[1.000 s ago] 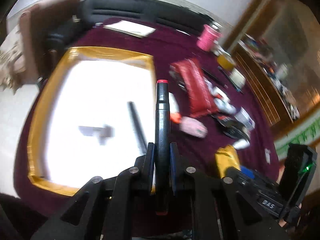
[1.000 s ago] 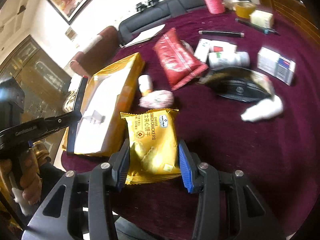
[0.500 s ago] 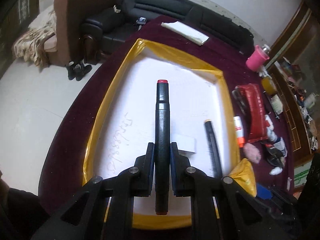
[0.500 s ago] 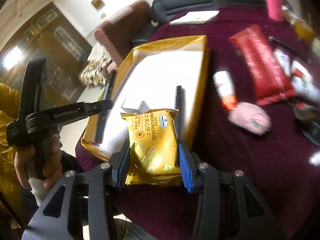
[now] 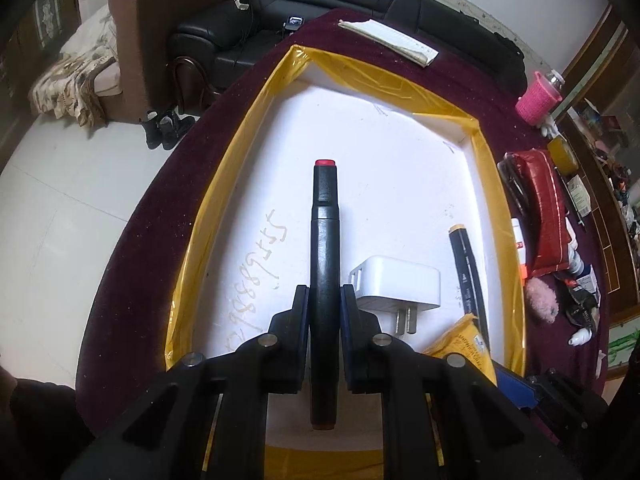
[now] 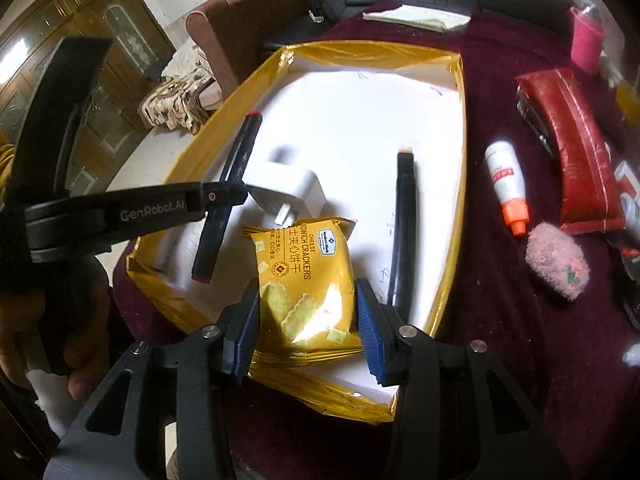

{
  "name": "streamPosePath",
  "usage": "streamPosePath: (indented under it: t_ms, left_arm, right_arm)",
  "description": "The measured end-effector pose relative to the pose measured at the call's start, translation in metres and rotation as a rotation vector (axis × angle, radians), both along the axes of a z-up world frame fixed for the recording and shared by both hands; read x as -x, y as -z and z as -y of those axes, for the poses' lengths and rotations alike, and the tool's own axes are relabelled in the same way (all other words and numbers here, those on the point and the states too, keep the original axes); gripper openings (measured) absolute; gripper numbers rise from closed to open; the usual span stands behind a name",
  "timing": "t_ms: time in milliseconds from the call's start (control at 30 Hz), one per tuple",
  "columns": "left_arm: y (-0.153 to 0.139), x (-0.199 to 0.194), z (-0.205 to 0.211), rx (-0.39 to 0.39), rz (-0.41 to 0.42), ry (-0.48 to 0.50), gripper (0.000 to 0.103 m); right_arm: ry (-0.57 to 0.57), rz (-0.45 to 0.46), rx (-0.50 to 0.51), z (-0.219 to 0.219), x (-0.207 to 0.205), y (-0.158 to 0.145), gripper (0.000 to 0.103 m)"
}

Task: Organize objects
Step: 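Release the packet and marker into the tray with both tools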

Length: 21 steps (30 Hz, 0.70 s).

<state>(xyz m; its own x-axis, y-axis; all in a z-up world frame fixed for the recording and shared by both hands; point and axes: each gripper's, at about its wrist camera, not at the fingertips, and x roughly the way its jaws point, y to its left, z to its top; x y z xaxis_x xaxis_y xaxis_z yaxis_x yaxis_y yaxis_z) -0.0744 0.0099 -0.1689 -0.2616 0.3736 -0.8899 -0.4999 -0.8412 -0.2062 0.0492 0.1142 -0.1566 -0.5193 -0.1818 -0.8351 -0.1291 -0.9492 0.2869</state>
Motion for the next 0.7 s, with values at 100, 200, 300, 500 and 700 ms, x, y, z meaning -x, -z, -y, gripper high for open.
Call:
streamPosePath:
  t_ms: [100, 200, 300, 500, 700]
  left_arm:
    - [0.005, 0.002, 0.0, 0.006, 0.012, -0.009, 0.012]
    - [0.009, 0.002, 0.001, 0.016, 0.018, -0.015, 0.012]
    - [0.007, -0.002, 0.003, -0.009, 0.004, -0.015, 0.015]
    - [-0.015, -0.016, 0.011, -0.058, -0.055, -0.054, 0.045]
    - [-0.064, -0.067, -0.005, -0.196, -0.186, 0.033, 0.059]
  right_arm:
    - [0.007, -0.01, 0.013, -0.001, -0.001, 0.003, 0.045]
    - [0.008, -0.022, 0.022, -0.002, -0.003, 0.002, 0.045]
    - [0.013, -0.043, 0.058, -0.005, -0.007, 0.0, 0.051]
    - [0.029, -0.149, 0.132, -0.017, -0.031, -0.02, 0.068]
    - [0.057, -0.272, 0.24, -0.052, -0.085, -0.037, 0.074]
